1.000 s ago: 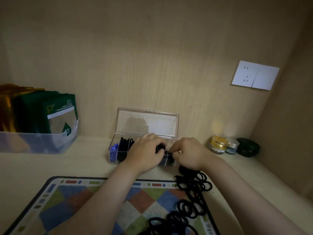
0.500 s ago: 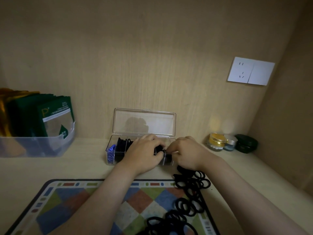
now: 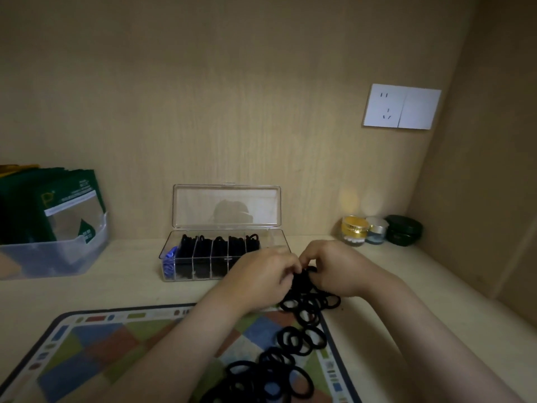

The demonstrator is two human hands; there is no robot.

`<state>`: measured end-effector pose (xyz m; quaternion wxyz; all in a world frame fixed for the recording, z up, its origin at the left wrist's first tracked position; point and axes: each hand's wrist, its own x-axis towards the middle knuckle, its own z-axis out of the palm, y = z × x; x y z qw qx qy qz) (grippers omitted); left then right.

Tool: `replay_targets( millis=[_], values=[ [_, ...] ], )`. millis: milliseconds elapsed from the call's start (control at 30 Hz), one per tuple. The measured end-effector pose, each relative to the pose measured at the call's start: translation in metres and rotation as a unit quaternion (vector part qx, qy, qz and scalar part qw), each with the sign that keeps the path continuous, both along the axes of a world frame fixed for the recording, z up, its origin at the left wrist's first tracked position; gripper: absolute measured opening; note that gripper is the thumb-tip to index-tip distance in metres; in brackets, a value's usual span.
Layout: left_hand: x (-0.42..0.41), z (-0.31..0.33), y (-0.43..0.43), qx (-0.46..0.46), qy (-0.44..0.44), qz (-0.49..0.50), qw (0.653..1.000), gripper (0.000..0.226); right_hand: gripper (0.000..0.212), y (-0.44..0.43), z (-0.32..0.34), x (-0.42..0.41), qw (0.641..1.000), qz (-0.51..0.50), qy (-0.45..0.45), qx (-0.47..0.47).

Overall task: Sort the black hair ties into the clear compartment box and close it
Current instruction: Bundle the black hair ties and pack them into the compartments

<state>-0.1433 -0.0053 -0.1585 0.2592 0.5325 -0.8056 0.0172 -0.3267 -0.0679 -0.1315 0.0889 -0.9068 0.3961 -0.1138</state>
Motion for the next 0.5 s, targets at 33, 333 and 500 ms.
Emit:
replay_targets(
  millis=[33,333,500],
  values=[
    [-0.002,-0.003,0.0,0.012,-0.008,-0.005,1.0,0.025,0.032,0.0,-0.004,-0.002,1.0,0.003,0.017,0.008],
    [0.007,-0.018,-0.001,0.095,0.12,0.012,0.988,0.025,0.035,-0.005,-0.015,0.004,0.998,0.008,0.049,-0.025],
    [0.011,-0.015,0.004,0.079,0.194,0.043,0.977,0.027,0.022,-0.009,-0.016,0.001,0.999,-0.022,0.023,-0.042]
  ],
)
